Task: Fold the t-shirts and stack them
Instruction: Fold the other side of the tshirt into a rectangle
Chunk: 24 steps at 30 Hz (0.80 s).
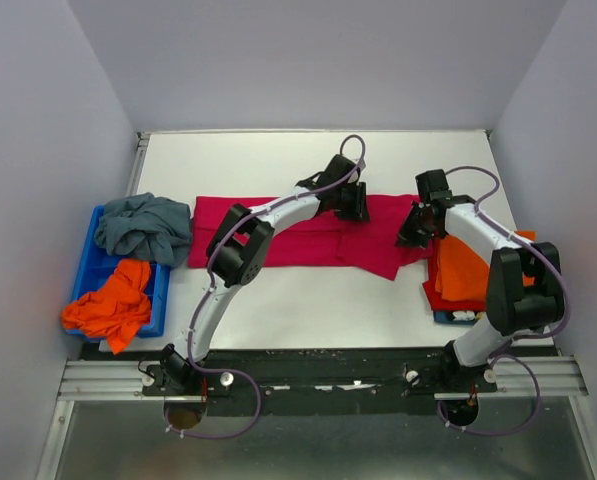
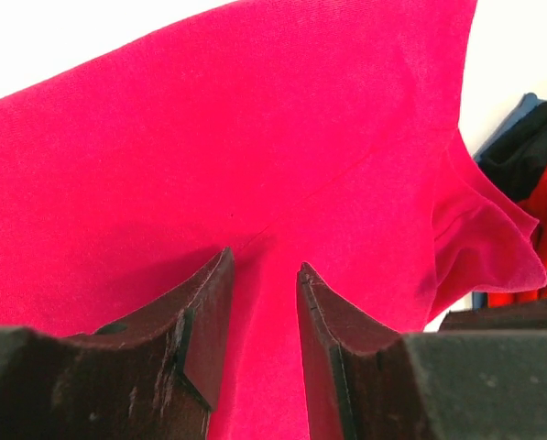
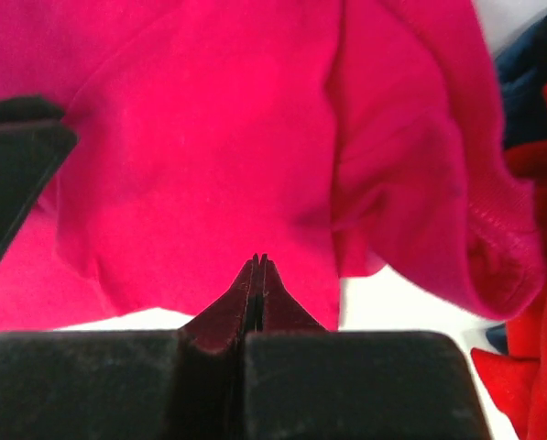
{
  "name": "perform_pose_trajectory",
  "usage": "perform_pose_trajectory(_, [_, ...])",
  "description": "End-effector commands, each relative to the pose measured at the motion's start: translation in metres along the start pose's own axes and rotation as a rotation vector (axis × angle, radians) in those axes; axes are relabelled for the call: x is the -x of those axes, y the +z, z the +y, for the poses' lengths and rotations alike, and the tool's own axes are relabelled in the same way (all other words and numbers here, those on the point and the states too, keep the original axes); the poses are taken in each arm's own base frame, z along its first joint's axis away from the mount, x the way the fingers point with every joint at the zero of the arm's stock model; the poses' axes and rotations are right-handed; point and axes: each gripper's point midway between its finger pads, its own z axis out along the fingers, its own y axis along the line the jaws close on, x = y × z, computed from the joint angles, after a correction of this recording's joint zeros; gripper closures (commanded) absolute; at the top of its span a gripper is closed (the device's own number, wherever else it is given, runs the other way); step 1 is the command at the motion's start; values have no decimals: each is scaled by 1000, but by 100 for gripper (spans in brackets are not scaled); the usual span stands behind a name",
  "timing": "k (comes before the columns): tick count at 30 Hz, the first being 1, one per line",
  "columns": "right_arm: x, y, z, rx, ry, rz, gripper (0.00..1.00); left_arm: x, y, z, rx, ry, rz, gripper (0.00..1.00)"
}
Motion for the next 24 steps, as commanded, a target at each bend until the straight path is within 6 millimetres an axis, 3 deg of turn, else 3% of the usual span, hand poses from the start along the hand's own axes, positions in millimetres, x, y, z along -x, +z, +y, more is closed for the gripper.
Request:
perform_pose_trajectory(1, [27,4,-6,-84,54,-74,99,24,-35,-22,-25,44,-64,54])
perform_pose_trajectory(6, [47,12,-3,-146,112,-95,99,39,-79,-20,42,75,-146,48])
perform_pose_trajectory(9, [64,15,-4,-202,167,-117,99,37,-101,-2,121,58,-172,48])
perform_pose_trajectory(14, [83,29,-3,-247,234,-118,99,19,-139,53,273,-40,-226,51])
perform_pose_trajectory(20, [100,52,-15,-291,300,-80,99,-12,-178,134,427,-218,-288,60])
perform_pose_trajectory(24, [111,65,-7,-284,317,-53,99,-28,-201,167,508,-290,-355,62])
